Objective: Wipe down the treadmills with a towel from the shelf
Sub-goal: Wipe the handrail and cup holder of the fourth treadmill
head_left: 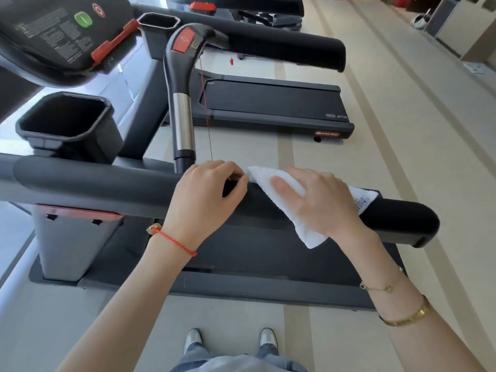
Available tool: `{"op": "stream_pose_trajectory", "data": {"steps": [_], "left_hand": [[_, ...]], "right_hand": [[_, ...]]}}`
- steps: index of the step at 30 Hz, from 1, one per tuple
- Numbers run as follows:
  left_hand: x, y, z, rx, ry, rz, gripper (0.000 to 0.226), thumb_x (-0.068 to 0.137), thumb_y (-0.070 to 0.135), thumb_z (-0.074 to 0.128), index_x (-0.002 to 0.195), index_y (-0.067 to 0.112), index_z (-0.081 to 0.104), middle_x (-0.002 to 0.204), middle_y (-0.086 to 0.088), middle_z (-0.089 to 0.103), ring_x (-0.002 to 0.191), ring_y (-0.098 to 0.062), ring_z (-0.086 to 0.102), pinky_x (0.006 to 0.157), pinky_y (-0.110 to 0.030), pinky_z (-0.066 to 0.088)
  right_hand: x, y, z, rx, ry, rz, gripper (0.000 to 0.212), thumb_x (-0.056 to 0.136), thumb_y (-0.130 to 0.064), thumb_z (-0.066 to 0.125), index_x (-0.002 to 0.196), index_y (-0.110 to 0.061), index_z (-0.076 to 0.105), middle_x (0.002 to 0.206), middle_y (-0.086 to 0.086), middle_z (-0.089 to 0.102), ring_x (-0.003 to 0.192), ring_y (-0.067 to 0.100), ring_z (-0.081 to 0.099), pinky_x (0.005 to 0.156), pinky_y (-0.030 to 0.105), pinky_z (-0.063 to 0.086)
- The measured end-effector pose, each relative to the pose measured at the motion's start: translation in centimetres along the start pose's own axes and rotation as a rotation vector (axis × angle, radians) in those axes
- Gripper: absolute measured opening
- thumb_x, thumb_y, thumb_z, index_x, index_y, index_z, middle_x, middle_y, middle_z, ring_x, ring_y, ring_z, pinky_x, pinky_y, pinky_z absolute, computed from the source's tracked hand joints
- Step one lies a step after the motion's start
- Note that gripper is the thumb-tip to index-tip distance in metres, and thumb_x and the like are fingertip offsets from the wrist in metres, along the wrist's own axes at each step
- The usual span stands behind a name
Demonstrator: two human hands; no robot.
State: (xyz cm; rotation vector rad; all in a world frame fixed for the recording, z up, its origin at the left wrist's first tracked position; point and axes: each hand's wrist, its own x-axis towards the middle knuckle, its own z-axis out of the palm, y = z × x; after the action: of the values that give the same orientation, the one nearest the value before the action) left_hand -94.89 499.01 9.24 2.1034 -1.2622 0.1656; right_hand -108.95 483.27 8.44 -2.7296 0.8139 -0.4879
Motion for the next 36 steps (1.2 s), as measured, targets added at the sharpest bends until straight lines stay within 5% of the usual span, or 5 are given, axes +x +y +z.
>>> {"op": "stream_pose_trajectory", "data": {"steps": [10, 17, 24, 28, 36], "left_hand": [[0.0, 4.7, 3.4, 0.082, 0.019, -0.032, 0.021, 0.097, 0.027, 0.057, 0.090, 0.016, 0.073, 0.082, 0.006, 0.072, 0.076, -0.018, 0.064, 0.083, -0.036, 0.047], [0.2, 6.4, 4.7, 0.122, 0.008, -0.058, 0.020, 0.098, 0.027, 0.056, 0.090, 0.017, 0.072, 0.081, 0.007, 0.070, 0.077, -0.018, 0.062, 0.085, -0.034, 0.043], [0.7, 8.4, 6.1, 0.081, -0.047, -0.053, 0.021, 0.098, 0.025, 0.054, 0.090, 0.015, 0.071, 0.079, 0.005, 0.069, 0.077, -0.021, 0.062, 0.083, -0.042, 0.048], [1.0, 9.7, 7.0, 0.062, -0.060, -0.033, 0.021, 0.098, 0.024, 0.055, 0.089, 0.014, 0.071, 0.078, 0.006, 0.068, 0.073, -0.020, 0.060, 0.078, -0.040, 0.048], [1.2, 11.9, 9.2, 0.074, -0.077, -0.003, 0.025, 0.099, 0.027, 0.053, 0.086, 0.014, 0.070, 0.077, 0.005, 0.068, 0.070, -0.019, 0.058, 0.080, -0.038, 0.046]], "right_hand": [[-3.5, 8.0, -3.6, 0.053, 0.015, -0.040, 0.031, 0.088, -0.066, 0.031, 0.072, -0.040, 0.034, 0.069, -0.013, 0.047, 0.070, 0.012, 0.045, 0.061, 0.029, 0.029], [0.9, 7.6, -4.2, 0.115, -0.419, 0.011, 0.055, 0.085, -0.072, 0.027, 0.087, -0.030, 0.064, 0.070, -0.009, 0.062, 0.071, 0.013, 0.058, 0.063, 0.031, 0.044], [-1.8, 9.4, -4.1, 0.052, -0.186, -0.051, 0.053, 0.086, -0.070, 0.023, 0.086, -0.028, 0.054, 0.075, -0.010, 0.057, 0.074, 0.018, 0.054, 0.064, 0.034, 0.039], [-3.3, 11.6, -4.6, 0.044, -0.064, -0.037, 0.049, 0.087, -0.070, 0.025, 0.088, -0.031, 0.055, 0.079, -0.008, 0.057, 0.072, 0.014, 0.050, 0.058, 0.024, 0.031], [-4.5, 15.1, -5.3, 0.093, 0.018, 0.016, 0.044, 0.086, -0.072, 0.029, 0.076, -0.033, 0.049, 0.071, -0.011, 0.054, 0.067, 0.009, 0.050, 0.056, 0.018, 0.032]]}}
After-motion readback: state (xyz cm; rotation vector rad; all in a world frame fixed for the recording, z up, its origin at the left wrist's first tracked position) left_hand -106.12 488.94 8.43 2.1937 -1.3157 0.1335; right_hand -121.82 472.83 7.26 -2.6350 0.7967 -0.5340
